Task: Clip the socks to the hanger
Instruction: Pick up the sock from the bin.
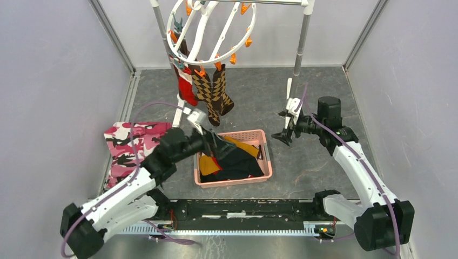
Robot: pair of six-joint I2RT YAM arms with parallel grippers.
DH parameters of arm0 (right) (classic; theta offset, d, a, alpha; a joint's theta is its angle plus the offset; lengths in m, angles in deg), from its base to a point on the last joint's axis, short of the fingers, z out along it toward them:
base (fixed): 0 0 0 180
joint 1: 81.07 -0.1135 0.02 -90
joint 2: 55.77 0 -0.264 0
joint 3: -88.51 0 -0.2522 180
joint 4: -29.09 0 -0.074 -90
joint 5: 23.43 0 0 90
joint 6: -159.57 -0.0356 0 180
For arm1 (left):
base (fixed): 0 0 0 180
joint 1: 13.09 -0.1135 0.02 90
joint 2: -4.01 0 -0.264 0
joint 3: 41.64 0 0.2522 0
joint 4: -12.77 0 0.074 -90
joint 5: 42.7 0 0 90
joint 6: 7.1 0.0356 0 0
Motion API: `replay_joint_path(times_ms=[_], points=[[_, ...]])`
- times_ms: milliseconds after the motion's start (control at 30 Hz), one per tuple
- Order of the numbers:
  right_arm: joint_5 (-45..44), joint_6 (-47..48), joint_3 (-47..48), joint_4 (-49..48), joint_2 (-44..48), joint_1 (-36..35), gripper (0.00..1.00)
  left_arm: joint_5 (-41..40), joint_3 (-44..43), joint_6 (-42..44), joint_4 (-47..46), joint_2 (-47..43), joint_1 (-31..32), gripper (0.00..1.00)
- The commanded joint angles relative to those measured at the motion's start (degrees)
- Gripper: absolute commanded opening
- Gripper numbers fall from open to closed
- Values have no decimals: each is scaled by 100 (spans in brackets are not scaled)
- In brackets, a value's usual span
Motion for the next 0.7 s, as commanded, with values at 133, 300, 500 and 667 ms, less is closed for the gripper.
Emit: replay_joint_path(times_ms=[133,300,500,667], points=[[585,1425,-127,523,-331,-202,98,-1803,-205,694,-891,1001,1090,100],[486,1483,-171,493,-353,-242,98,-1863,-1102,1189,-702,1518,958,96],[530,1517,-78,643,-454,-324,98,-1045,-1804,1353,-492,1597,617,94],[527,1580,-30,723,-483,-441,98,-894,-1860,1241,-436,1398,363,94]])
